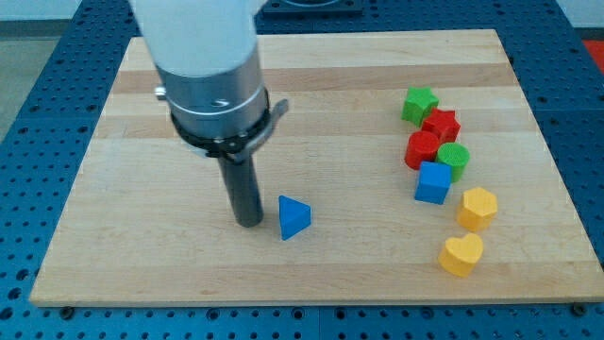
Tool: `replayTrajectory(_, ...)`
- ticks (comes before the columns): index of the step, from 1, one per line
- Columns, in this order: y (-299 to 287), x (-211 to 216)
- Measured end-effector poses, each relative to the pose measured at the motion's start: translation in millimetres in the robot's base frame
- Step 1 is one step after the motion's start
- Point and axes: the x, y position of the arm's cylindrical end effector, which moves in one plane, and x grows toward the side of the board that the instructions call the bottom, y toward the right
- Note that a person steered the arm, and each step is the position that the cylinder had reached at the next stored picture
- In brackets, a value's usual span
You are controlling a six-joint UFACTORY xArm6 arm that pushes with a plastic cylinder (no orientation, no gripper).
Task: Push the blue triangle closer to the yellow heart
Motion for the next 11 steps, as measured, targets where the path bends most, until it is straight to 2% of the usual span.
replayTrajectory(4,73,0)
replayTrajectory(9,76,16)
replayTrajectory(11,108,17)
